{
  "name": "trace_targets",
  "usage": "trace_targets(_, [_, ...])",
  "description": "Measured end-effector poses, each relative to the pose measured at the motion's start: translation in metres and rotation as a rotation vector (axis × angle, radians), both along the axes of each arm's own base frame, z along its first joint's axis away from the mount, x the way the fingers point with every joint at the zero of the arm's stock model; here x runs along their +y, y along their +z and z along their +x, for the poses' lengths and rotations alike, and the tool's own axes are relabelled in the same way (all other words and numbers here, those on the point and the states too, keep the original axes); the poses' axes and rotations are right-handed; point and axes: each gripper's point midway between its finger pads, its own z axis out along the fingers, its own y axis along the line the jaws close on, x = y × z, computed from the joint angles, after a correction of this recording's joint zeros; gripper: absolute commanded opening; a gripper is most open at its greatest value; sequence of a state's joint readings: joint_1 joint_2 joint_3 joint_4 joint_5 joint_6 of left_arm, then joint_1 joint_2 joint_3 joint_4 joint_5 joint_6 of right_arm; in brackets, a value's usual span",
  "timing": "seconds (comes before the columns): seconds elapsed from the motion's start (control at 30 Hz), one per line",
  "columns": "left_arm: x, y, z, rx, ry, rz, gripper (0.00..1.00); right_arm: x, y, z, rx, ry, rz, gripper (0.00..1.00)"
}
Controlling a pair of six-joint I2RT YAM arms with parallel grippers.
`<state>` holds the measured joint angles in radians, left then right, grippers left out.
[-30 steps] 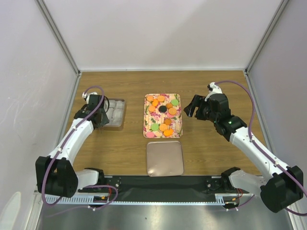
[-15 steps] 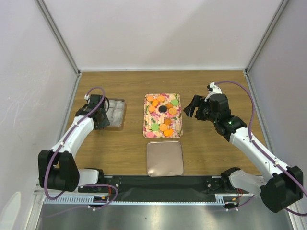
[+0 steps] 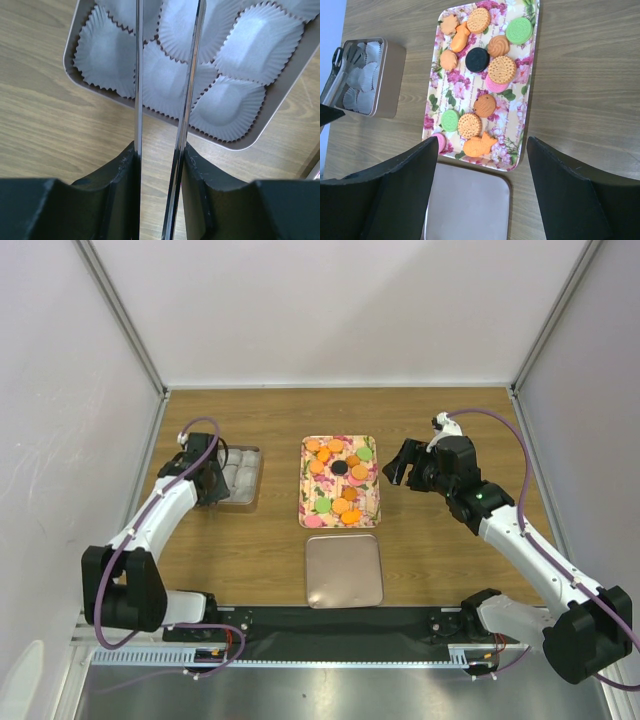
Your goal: Pack the cookies
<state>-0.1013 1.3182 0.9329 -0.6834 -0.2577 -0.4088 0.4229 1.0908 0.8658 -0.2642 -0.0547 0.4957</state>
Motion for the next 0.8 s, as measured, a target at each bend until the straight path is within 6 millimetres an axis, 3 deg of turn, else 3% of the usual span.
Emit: trace_targets(0.8, [0.0056, 0.0046, 0.0086, -0.006, 0.004, 0.008, 0.51, 0.0022, -0.0003, -0.0015, 0.004, 0.013, 0.006, 0.78])
